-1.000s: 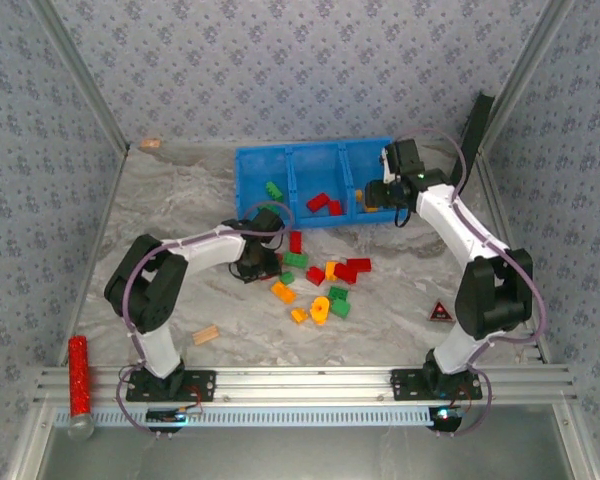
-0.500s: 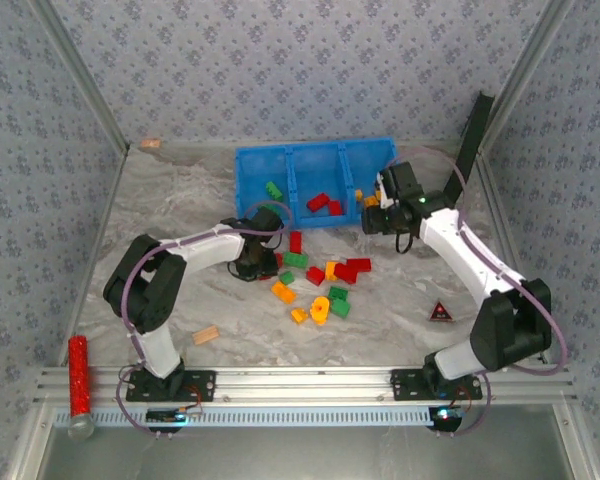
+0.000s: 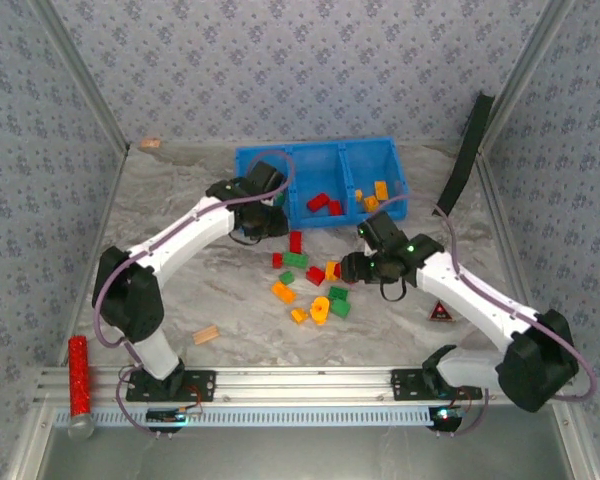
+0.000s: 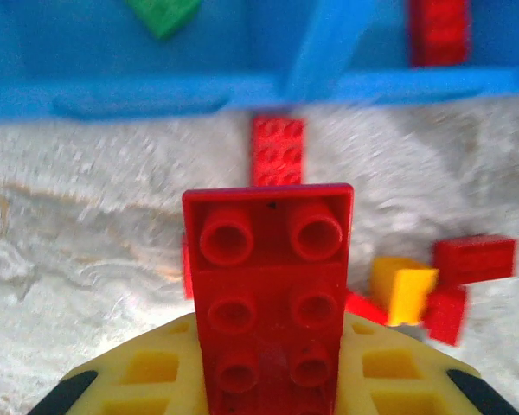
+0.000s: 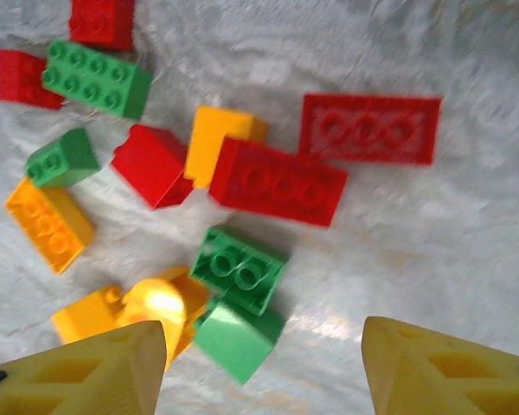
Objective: Sort the legos into containers by color
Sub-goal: Place the lego in the container.
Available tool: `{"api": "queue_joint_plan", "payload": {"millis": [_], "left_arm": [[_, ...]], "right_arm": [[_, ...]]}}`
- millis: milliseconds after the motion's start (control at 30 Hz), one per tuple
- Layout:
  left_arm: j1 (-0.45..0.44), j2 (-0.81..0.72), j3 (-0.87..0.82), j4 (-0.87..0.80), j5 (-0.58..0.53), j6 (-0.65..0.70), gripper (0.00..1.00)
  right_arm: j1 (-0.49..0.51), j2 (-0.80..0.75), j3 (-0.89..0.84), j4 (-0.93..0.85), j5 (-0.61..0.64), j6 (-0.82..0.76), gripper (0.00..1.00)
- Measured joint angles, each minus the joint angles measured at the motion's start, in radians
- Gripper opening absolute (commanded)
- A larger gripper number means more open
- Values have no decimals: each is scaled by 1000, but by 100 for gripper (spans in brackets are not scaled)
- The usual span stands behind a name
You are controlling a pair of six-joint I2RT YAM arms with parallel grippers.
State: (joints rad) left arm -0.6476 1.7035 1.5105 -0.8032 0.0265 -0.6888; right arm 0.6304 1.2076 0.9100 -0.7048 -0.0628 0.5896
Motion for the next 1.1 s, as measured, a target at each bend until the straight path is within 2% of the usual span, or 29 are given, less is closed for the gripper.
{"api": "queue_joint_plan", "payload": {"millis": [200, 433, 767, 1100], "left_arm": [[-19, 146, 228, 30, -5, 34, 15], [-40, 400, 488, 43, -41, 92, 14], [-43, 737, 871, -2, -30, 116, 15], [-42, 821, 886, -43, -11, 113, 31]], "right_arm": [[108, -108, -69, 11, 0, 303, 68], [201, -112, -141, 73, 21, 528, 76], [292, 8, -140, 141, 33, 639, 82], [334, 119, -103, 149, 32, 672, 82]]}}
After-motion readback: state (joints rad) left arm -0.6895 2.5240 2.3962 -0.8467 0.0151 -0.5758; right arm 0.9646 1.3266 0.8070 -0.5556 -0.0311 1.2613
